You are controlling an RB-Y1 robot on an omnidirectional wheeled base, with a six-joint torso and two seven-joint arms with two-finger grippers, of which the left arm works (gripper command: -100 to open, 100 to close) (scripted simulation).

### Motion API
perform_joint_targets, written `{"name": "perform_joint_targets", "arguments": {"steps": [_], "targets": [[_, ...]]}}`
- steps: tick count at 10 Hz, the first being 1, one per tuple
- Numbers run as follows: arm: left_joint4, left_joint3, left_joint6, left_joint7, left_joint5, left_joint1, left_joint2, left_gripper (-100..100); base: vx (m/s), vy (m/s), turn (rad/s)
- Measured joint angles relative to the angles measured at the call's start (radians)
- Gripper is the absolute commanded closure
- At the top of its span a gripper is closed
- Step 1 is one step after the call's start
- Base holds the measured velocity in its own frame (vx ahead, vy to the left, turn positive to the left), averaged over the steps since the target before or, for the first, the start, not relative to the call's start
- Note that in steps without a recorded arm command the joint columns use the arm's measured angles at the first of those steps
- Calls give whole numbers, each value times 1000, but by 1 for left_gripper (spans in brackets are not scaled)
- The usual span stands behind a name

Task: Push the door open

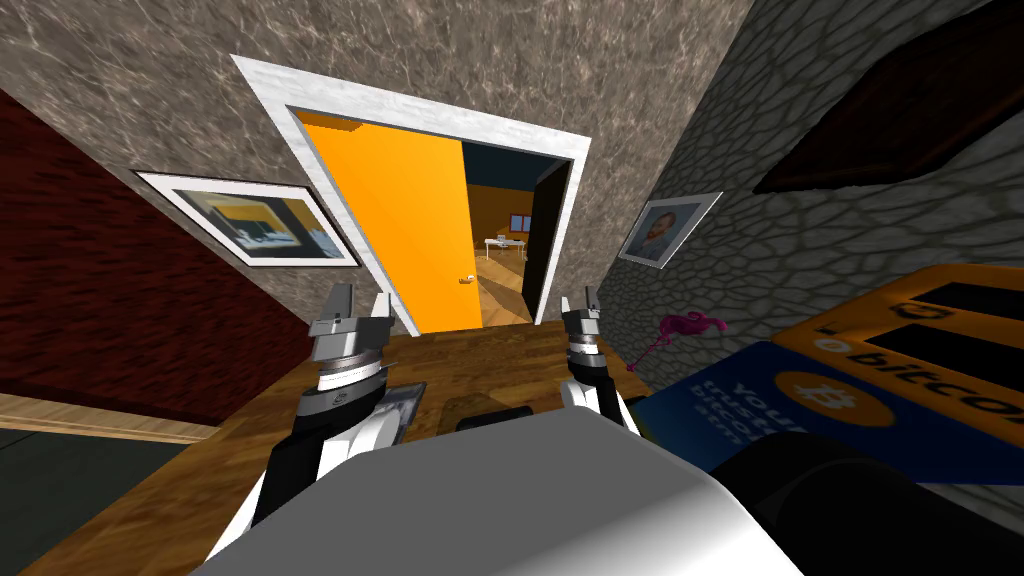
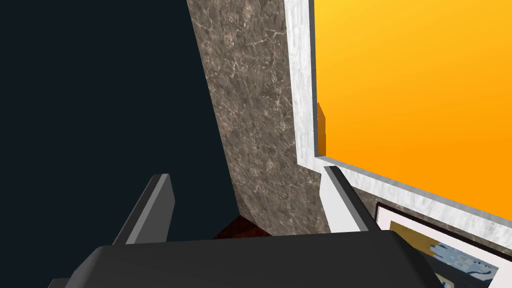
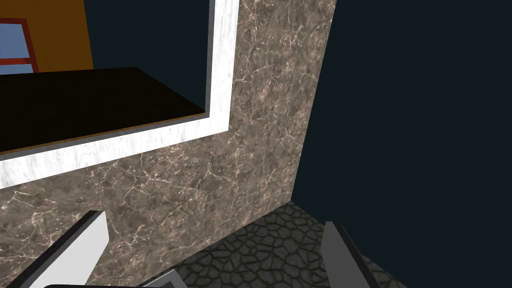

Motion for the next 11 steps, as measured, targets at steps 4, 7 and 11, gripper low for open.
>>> {"name": "perform_joint_targets", "arguments": {"steps": [4, 7, 11], "targets": [[80, -2, -10, 3, -1, -34, 10, -100, 120, -22, 4], [137, 0, -26, 10, 1, -50, 18, -100, 85, 1, 7], [219, 2, -45, 16, 1, -79, 27, -100, 93, 5, 9]]}}
